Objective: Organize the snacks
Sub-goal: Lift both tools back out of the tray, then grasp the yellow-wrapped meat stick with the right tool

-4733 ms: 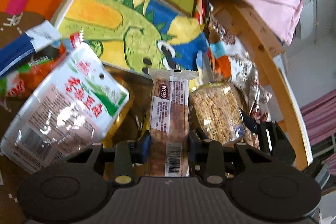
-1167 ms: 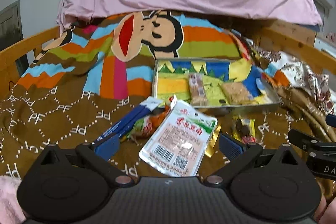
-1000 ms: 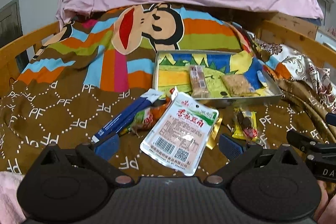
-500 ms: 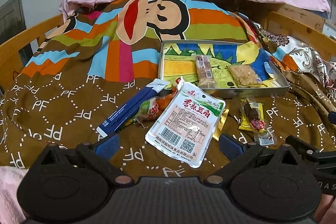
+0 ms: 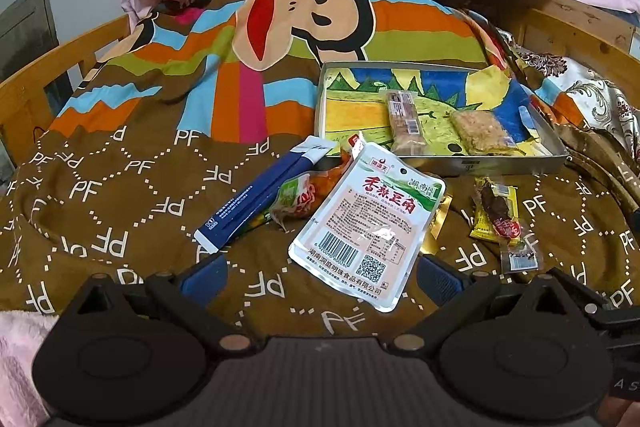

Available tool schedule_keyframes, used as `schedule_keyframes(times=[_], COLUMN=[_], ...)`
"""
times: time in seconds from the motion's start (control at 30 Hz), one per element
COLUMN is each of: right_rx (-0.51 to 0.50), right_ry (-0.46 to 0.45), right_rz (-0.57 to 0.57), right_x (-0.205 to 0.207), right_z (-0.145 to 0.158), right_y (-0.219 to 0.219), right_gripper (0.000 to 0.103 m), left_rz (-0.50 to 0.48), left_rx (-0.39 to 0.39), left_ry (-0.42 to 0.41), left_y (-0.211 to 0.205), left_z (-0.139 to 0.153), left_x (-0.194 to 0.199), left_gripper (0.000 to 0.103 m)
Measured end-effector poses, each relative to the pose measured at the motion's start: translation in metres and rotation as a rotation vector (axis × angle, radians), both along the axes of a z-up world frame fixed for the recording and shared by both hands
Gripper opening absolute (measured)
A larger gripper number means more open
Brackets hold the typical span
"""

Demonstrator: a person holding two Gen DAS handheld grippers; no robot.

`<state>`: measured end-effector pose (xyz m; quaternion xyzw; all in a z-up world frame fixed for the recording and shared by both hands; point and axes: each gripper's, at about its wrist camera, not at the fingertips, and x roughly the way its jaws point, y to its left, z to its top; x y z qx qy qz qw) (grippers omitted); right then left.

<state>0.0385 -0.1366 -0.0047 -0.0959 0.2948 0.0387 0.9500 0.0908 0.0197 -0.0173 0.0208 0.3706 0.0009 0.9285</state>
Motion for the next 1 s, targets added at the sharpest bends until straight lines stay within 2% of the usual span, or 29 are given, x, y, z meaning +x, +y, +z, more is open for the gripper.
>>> schedule_keyframes(times=[0.23,0.57,0.67,0.83,1.0], right_rx=[0.034,-0.056,-0.05,0.0,0.133], right_ry=[0.041,0.082,0.09,0.109,0.167], right_rz=[0.036,0.132,0.132,0.113,0.064], right_x=[0.011,0.044,0.057,0.08,0.106], right_z=[0.001,-0.008,-0.014,-0.028,-0.043], right_y=[-0.006,-0.014,-0.017,-0.018,-0.026], right_gripper=[0.102,0.102,0.102,0.102,0.102], left_rz=[-0.071,-0.22,-0.271,-0.328,-0.361], left_rx=[-0.026,-0.137,-0.122,-0.068,-0.099], left_ry=[0.044,0.178,0.209,0.245,0.298], left_y=[0.0,0.004,0.001,-0.003,-0.003], left_z=[0.002,-0.006,-0.012,-0.022,-0.032], left_x=[0.016,0.067,0.085,0.112,0.131], left_gripper=[0.102,0.102,0.102,0.102,0.102])
